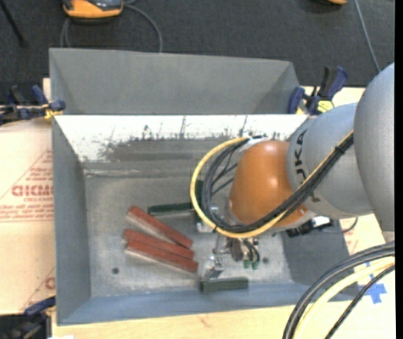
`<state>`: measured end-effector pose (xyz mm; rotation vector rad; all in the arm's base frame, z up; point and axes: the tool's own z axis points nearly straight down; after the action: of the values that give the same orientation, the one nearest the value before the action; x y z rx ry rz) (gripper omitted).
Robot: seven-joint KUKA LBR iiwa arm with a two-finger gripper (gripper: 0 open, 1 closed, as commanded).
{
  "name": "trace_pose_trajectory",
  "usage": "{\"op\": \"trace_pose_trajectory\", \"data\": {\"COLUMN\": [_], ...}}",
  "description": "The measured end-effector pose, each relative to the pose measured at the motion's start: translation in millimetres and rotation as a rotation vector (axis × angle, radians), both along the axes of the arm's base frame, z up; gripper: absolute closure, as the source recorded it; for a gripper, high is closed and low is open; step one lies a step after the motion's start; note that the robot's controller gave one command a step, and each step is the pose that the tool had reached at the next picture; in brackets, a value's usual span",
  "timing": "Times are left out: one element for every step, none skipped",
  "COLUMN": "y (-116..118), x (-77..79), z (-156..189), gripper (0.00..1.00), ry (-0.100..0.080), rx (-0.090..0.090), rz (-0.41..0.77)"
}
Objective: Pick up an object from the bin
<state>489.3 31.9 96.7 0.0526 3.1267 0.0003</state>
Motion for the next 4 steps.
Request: {"op": "trace_pose_trajectory", "data": {"y": [0.0,-3.7,32.3,32.6], "x": [-0.2,10.8,18.9,32.1], "z": [0.1,24.2,-7.9,-6.5], "gripper": [0.0,0.0,1.0,0.0], "ry": [0.001,0.022,0.009,-0.053], "rx": [0.0,-0.001,-0.005,0.001], "rz": [0.001,0.123,-0.09,-0.092]}}
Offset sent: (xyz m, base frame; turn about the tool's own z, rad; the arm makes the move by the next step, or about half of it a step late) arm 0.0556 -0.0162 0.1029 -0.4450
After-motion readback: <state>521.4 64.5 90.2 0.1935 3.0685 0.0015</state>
